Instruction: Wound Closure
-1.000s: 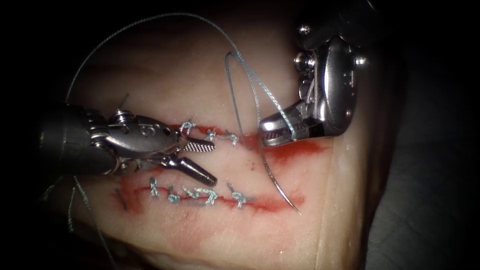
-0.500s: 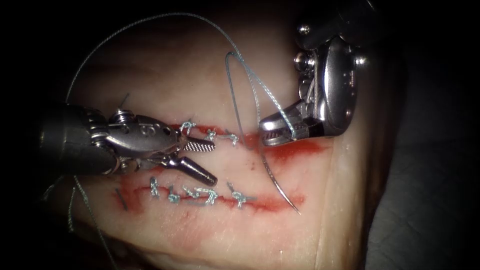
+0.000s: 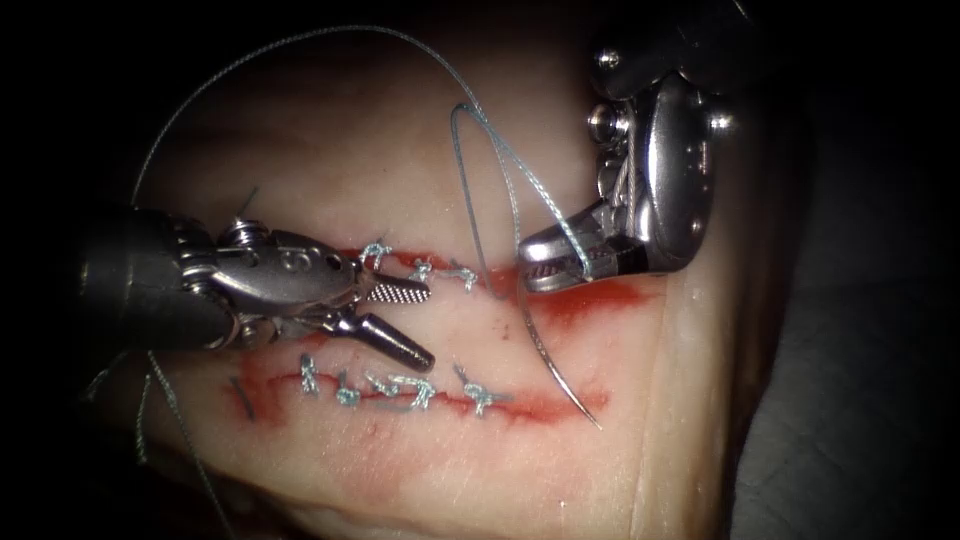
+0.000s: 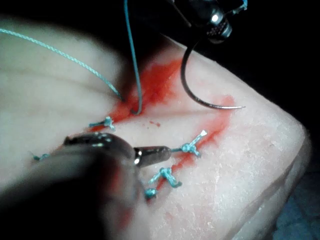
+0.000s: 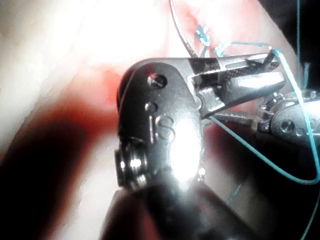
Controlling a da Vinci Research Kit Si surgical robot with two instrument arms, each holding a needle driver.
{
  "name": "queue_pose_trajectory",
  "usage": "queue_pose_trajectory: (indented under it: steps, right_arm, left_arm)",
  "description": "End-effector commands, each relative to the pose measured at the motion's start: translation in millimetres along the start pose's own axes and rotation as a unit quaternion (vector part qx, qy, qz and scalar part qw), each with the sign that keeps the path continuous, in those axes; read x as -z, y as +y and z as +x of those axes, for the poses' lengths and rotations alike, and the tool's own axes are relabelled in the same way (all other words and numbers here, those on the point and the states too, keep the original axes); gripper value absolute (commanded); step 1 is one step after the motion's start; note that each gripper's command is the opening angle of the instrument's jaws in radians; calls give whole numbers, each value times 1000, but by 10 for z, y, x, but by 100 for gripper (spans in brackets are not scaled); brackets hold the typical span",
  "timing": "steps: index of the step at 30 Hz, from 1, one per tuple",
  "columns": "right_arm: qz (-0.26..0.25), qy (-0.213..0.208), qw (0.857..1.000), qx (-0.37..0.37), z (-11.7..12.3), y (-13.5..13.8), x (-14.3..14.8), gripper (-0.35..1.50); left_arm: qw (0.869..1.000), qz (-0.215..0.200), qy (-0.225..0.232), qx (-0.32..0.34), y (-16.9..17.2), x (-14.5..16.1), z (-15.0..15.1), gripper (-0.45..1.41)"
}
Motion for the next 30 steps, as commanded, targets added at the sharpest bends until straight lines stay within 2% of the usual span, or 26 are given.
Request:
queue_pose_trajectory:
  steps: [1, 30]
  right_arm:
    - [0, -1, 1000, 2, 9, -5, -4, -35]
    - [0, -1, 1000, 2, 9, -5, -4, -35]
  left_arm:
    - [1000, 0, 0, -1, 4, -6, -1, 42]
    - [1000, 0, 0, -1, 4, -6, -1, 42]
